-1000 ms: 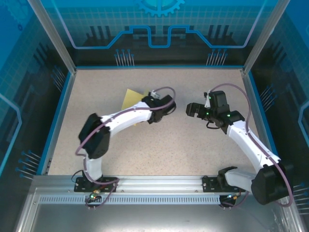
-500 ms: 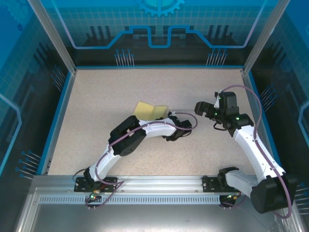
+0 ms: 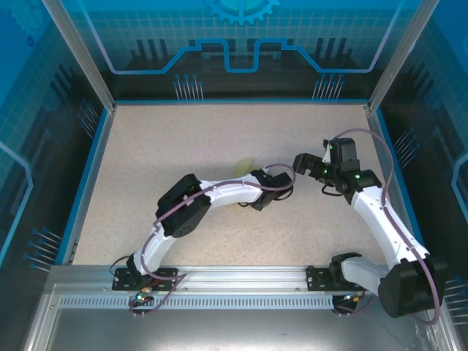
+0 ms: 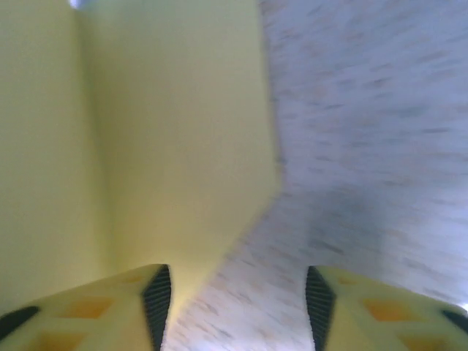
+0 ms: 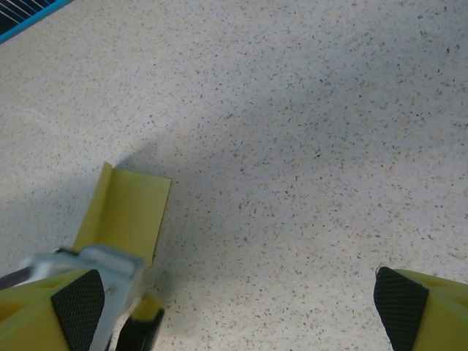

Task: Fold a paper plane with a square sheet of paper (pick it up from the middle)
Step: Turn over the paper at the center of the table, then rotate the paper at the center of the table.

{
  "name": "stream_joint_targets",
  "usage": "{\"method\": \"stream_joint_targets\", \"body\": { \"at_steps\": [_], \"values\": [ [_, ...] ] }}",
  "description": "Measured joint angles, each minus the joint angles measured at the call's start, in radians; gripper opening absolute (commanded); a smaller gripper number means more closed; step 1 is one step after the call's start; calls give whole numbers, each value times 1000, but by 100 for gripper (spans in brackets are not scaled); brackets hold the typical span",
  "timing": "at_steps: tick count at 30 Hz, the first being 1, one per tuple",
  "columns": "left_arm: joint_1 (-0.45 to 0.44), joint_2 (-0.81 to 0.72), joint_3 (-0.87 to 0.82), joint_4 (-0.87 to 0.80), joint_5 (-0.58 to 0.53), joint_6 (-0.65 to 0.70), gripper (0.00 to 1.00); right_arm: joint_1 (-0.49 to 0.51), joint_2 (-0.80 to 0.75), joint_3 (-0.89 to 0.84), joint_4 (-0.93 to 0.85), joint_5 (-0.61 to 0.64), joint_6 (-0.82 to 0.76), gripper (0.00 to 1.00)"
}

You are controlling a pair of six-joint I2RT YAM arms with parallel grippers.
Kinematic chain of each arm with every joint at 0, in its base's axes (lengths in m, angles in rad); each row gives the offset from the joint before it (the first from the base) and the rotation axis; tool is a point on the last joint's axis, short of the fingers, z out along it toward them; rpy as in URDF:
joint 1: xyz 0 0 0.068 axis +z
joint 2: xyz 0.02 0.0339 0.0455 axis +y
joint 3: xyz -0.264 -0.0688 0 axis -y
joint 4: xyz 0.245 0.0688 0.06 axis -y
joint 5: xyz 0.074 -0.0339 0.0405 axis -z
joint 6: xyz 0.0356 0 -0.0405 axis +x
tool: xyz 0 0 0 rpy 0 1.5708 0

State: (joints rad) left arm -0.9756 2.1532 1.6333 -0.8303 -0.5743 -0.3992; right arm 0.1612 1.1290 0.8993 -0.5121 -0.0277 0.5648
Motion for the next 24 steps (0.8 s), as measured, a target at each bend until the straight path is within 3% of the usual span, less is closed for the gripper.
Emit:
{"method": "stream_joint_targets", "body": {
  "at_steps": [6,11,13,16,24],
  "values": [
    [22,-273,-93,153,294,-71,78,4,153,29,34,-69,12,94],
    [175,-504,-322,301,482,-157,92,77,255,90,68,-108,11,88],
    [251,-585,-419,332,517,-184,98,130,301,122,83,-121,9,83],
    [358,-700,-543,359,532,-218,99,237,402,194,103,-143,13,74],
    [587,-839,-716,390,547,-293,99,502,752,413,179,-219,47,67]
  ]
}}
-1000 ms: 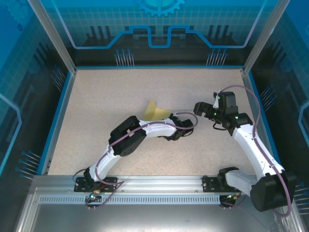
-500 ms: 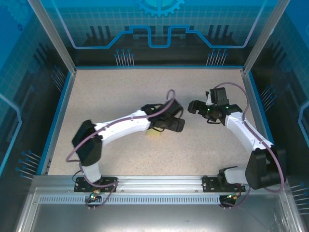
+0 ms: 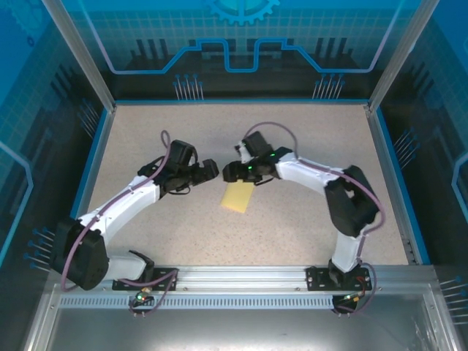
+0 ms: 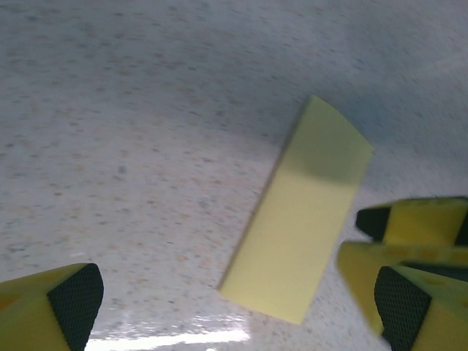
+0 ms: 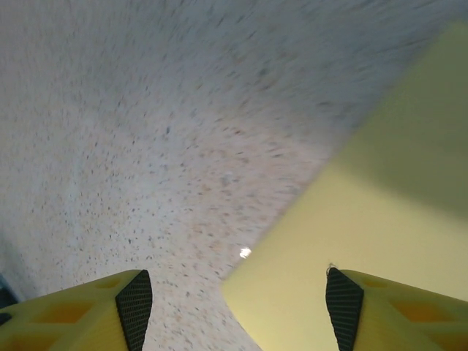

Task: Fold a paper plane with a square sheet of paper (pick it up from the middle)
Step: Rotate the paper at the center of the table.

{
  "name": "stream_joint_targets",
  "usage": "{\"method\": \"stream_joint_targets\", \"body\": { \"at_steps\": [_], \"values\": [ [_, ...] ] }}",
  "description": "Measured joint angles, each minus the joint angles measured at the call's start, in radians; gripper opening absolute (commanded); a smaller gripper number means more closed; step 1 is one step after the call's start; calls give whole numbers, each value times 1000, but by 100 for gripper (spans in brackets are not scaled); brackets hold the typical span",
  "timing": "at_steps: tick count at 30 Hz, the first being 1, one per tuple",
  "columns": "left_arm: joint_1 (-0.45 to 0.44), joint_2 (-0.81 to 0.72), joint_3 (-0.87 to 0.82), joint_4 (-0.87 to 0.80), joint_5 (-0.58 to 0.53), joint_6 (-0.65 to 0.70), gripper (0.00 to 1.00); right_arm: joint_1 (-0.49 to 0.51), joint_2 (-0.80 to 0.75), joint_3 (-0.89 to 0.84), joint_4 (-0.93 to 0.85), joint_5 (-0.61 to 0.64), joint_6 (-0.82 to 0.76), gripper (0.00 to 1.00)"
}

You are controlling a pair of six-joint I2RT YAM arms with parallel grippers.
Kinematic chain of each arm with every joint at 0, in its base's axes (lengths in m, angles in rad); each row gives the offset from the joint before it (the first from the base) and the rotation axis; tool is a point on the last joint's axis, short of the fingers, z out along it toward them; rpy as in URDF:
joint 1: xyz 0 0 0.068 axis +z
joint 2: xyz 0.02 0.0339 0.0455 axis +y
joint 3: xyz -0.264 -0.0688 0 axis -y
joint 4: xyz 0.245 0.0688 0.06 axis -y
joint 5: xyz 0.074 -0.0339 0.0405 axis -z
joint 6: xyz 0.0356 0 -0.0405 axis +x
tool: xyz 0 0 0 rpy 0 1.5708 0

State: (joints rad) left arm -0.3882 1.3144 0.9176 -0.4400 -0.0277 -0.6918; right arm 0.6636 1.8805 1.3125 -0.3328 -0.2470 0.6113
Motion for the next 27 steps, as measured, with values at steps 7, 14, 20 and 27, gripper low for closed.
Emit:
{"method": "stream_joint_targets", "body": {
  "at_steps": [7,14,20,27],
  "values": [
    [80,-27,-56,0,10,-39,99,68,192,138,-18,-35,-6,64],
    [85,-28,-56,1,18,-43,99,80,220,134,-64,-52,-68,64],
    [85,-20,-56,4,33,-43,99,79,172,48,-51,-97,-179,63],
    [85,13,-56,49,105,-44,98,43,73,-79,-94,-181,-333,66]
  ]
}}
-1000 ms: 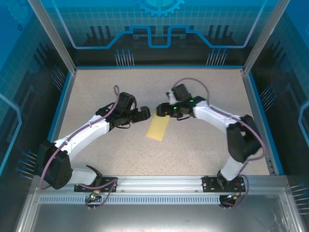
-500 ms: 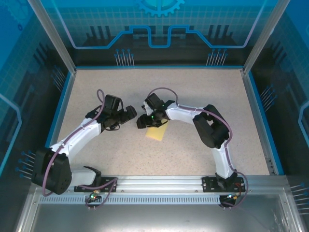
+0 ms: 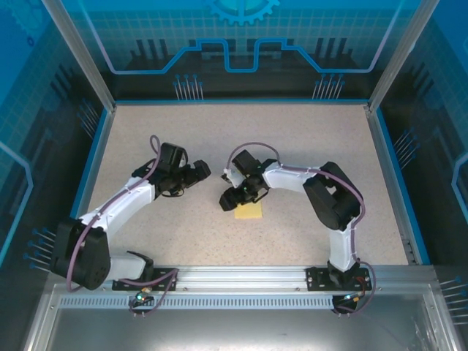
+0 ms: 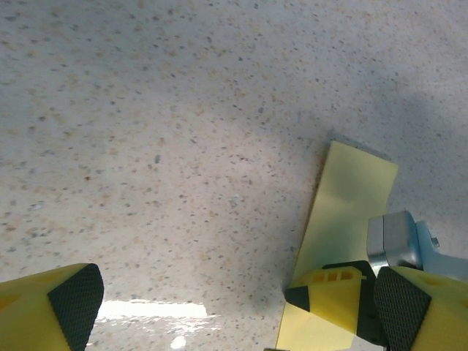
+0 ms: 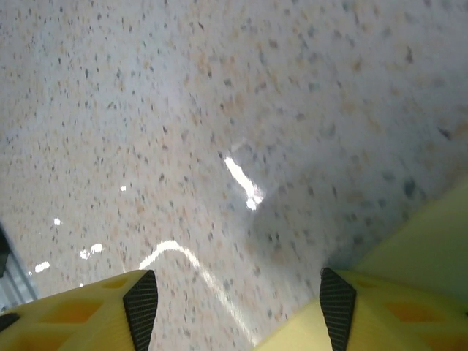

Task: Fold a paper plane with a square sheet of paper (pick it up from the middle)
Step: Rotate the paper at the center of the table.

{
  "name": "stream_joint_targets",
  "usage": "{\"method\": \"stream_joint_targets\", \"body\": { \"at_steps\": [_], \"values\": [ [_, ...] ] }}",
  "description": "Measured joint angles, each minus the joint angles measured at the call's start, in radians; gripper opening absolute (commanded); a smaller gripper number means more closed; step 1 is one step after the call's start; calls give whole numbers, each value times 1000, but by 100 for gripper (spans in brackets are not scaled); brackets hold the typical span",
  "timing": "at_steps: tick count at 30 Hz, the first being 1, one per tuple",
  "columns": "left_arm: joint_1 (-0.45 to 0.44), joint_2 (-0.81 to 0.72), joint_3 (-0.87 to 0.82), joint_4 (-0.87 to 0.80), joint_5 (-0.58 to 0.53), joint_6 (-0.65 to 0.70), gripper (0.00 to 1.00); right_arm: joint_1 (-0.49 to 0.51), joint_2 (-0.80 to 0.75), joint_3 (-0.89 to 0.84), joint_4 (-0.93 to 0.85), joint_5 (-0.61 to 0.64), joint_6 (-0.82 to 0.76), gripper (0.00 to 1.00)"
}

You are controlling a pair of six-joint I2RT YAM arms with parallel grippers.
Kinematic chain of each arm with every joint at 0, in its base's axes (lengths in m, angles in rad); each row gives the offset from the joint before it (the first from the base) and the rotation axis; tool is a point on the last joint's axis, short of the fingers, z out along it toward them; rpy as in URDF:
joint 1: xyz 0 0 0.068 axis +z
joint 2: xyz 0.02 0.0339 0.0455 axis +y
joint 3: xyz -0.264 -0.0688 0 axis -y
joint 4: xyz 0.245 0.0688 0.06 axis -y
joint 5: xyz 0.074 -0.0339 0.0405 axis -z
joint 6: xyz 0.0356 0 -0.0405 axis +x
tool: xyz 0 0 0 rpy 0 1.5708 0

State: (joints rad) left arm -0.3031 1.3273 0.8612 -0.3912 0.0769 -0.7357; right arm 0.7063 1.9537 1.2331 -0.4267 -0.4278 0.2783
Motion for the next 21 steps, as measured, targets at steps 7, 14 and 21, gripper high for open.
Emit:
{"method": "stream_joint_targets", "body": {
  "at_steps": [7,14,21],
  "values": [
    [-49,93,18,76,84,1,91,-71,-187,-105,81,-34,112,75],
    [-182,276,146,183,228,-13,73,-188,-414,-364,146,2,277,88],
    [-223,481,244,289,323,-50,51,-247,-512,-499,195,31,403,87]
  ]
}}
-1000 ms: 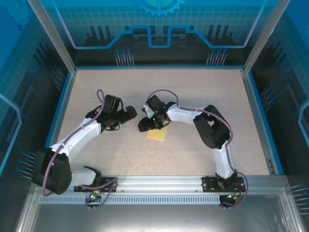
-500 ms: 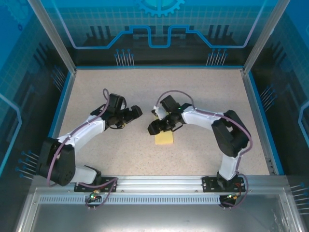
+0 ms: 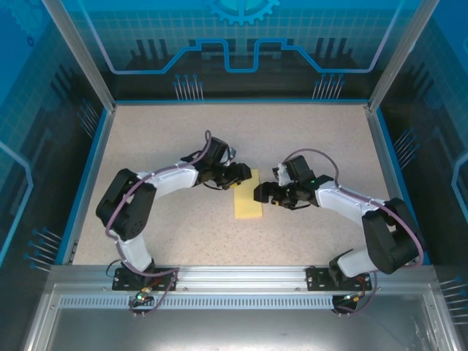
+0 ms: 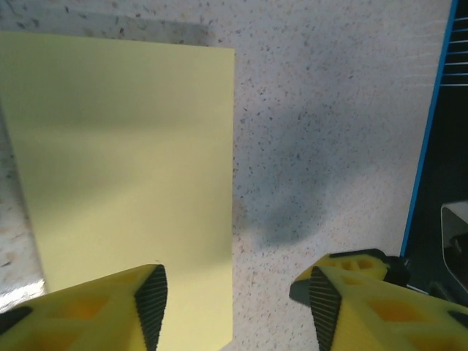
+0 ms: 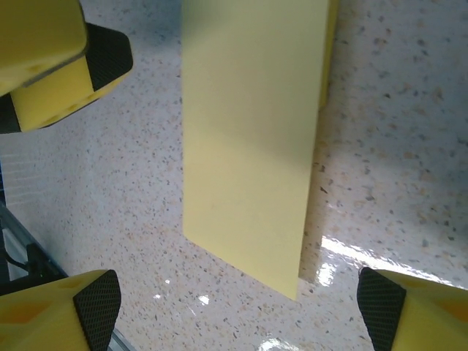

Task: Fold a paper plane with a square sheet of paper (pick it up from the middle)
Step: Rotate the paper at the center of the table, then third fold the triangle at the center of the table.

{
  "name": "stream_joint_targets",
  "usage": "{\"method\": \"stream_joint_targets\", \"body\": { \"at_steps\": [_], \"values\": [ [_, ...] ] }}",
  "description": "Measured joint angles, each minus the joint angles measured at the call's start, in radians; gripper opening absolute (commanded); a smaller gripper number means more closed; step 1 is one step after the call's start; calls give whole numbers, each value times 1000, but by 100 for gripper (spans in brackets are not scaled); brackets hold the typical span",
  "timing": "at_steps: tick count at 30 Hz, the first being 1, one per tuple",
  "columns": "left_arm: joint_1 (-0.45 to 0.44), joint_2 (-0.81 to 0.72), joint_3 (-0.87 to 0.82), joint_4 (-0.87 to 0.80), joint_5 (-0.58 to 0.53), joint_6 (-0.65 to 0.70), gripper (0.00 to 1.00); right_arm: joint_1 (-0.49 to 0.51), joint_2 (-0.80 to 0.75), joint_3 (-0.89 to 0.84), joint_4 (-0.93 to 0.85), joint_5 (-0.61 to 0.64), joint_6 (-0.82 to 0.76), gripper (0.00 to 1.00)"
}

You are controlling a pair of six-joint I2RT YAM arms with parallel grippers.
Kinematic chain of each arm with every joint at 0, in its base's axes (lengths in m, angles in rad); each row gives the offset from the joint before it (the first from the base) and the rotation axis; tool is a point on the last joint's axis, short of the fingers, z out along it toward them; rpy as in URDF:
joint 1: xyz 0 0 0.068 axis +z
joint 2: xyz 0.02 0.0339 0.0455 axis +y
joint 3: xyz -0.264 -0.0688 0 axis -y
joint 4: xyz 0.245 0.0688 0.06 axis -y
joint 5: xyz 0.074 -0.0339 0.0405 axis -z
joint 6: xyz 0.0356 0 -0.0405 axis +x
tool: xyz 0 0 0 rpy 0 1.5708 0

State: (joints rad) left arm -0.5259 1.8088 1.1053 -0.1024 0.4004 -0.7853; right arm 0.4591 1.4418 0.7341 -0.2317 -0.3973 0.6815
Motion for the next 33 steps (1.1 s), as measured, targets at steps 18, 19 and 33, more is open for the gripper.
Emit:
{"method": "stream_joint_targets", "body": {
  "at_steps": [18,19,33],
  "values": [
    [-1,85,63,-76,-101,29,41,1,58,-22,53,-35,73,69],
    [-1,85,63,-76,-101,30,41,3,62,-22,48,-40,66,69],
    [-1,92,63,-76,-101,32,40,39,137,-22,25,-101,33,64]
  ]
}}
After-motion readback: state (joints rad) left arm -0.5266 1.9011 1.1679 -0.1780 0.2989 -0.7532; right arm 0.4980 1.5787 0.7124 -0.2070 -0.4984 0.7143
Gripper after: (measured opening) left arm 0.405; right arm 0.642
